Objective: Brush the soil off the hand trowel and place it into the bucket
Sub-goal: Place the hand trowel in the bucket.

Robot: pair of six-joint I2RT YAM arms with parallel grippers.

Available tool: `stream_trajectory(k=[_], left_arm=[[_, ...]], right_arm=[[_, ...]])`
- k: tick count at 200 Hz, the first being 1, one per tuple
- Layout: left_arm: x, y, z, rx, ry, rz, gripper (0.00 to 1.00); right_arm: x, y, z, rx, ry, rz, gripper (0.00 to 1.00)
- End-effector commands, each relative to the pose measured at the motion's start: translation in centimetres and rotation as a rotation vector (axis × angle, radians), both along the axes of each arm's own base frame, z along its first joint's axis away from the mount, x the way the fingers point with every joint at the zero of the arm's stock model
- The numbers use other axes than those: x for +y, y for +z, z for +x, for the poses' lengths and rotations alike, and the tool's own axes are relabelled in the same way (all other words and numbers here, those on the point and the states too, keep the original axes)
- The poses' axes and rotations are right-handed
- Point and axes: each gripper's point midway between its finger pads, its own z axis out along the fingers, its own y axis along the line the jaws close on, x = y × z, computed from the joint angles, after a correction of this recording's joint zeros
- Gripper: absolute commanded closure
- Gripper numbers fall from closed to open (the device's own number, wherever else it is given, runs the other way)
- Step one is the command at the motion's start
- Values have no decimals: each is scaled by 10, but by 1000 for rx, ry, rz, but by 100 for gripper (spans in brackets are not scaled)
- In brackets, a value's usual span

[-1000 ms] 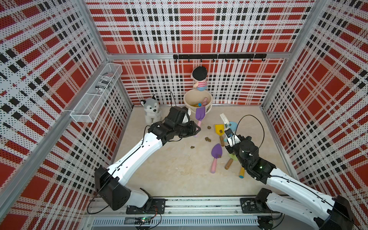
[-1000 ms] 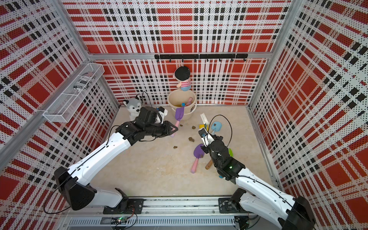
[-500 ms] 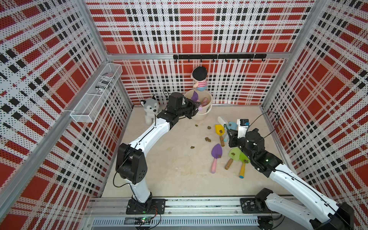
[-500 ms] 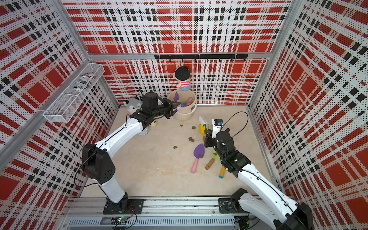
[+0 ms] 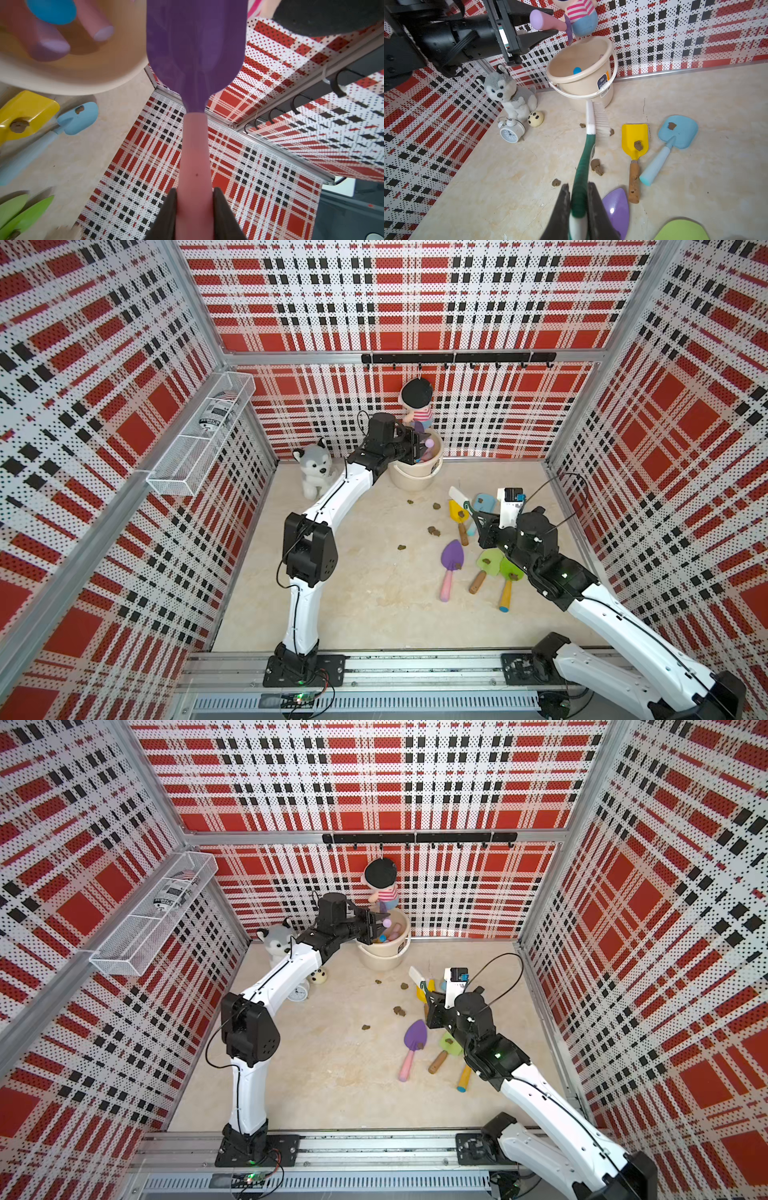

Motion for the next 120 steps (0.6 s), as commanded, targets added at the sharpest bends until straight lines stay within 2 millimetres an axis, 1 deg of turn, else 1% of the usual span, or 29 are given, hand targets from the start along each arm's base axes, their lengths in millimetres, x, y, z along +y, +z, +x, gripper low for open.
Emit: stream_trajectory(k=[1, 13, 43, 61, 79, 100, 113, 120], left_arm=[[-2, -12, 11, 60, -8, -24, 100], [1, -19, 18, 72, 8, -21, 100], [6, -36, 25, 112, 46, -7, 100], [6, -45, 28, 130, 50, -8, 100], [9, -59, 34, 153, 56, -3, 100], [13, -67, 41, 164, 67, 0, 100], [13, -65, 44, 143, 65, -3, 100], [12, -65, 46, 141, 62, -4, 95]], right_arm=[[-10, 13, -1, -29, -37, 1, 100], [-13, 15, -2, -33, -45, -7, 100], [-17, 17, -4, -41, -57, -16, 100], [-18, 15, -4, -41, -60, -18, 100], [-17, 15, -4, -39, -58, -15, 100], [-18, 17, -6, -43, -57, -11, 100], [-19, 18, -6, -49, -63, -10, 100], [-20, 18, -7, -50, -66, -10, 100]])
